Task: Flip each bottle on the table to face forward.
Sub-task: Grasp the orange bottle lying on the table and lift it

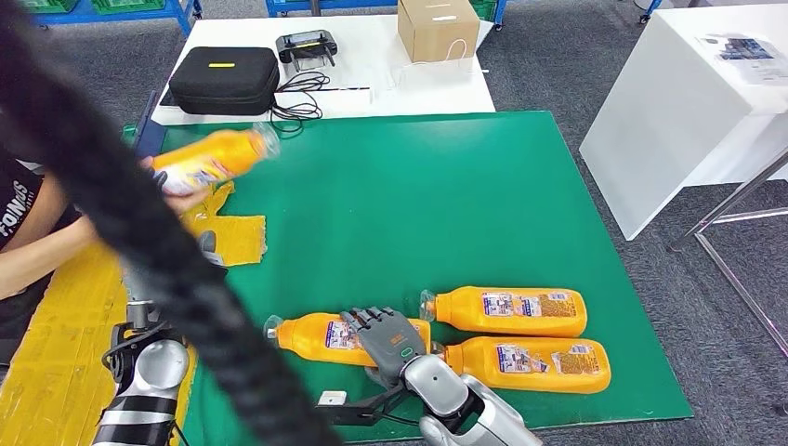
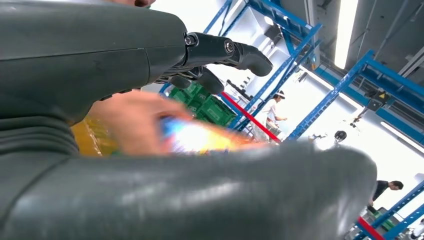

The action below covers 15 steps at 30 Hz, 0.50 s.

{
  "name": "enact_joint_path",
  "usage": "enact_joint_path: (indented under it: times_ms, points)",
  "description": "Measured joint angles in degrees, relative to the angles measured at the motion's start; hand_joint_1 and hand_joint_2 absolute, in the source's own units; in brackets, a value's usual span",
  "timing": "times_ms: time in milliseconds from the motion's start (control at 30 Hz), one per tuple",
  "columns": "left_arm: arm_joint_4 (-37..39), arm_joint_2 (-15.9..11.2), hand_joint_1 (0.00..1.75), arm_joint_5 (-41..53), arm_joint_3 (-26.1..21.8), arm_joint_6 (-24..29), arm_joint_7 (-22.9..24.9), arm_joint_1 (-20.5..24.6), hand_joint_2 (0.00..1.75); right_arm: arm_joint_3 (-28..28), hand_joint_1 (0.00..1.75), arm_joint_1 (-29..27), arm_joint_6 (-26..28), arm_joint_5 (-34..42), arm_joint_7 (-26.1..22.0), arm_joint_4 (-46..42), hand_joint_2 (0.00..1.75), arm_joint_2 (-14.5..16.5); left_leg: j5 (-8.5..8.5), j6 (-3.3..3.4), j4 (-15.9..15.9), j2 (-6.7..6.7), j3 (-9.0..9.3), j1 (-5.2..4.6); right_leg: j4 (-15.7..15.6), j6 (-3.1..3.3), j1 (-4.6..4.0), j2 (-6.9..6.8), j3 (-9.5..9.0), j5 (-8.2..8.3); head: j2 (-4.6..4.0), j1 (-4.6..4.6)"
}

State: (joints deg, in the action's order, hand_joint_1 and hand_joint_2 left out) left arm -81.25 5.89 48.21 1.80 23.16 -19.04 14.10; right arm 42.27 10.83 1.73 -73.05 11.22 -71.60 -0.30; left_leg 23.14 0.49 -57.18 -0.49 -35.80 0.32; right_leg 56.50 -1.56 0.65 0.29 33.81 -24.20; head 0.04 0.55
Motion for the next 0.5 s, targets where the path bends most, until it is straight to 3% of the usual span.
enact_joint_path:
  times_ms: [500]
  points:
    - [-0.13, 0.15, 0.0, -1.56, 1.54, -0.27, -0.46, -0.03, 1.75, -2.23, 1.75, 1.51, -0.17, 4.2, -1.95, 2.7, 1.75, 0.5, 0.0, 0.0, 0.0, 0.01, 0.14, 0.0, -0.01, 0.0, 0.0, 0.01, -0.13, 0.0, 0.0, 0.0]
